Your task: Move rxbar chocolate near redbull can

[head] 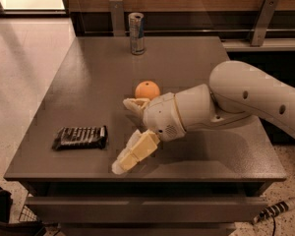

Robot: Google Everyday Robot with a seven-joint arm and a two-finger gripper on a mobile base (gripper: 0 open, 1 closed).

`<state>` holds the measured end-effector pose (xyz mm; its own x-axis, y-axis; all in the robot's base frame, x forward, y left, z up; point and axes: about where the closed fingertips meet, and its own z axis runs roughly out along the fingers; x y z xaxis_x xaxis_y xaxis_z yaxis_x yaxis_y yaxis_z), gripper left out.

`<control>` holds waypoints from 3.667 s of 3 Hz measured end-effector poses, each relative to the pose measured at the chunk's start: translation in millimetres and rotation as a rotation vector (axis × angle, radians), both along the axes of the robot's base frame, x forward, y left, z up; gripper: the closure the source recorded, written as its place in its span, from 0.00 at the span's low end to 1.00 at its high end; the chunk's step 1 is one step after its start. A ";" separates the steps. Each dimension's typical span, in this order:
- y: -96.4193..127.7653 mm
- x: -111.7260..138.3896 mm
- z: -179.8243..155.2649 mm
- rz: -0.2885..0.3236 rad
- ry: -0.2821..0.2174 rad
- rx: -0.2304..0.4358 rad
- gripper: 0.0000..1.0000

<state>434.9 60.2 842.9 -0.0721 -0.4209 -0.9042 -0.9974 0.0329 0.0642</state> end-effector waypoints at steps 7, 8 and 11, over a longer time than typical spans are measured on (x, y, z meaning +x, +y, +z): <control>60.5 13.1 -31.7 0.005 0.028 -0.009 1.00; 60.5 13.1 -31.7 0.005 0.028 -0.009 1.00; 60.4 13.2 -31.2 0.005 0.028 -0.009 1.00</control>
Offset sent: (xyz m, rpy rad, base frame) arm 0.0188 0.0673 -0.0411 0.0028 0.0375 -0.0167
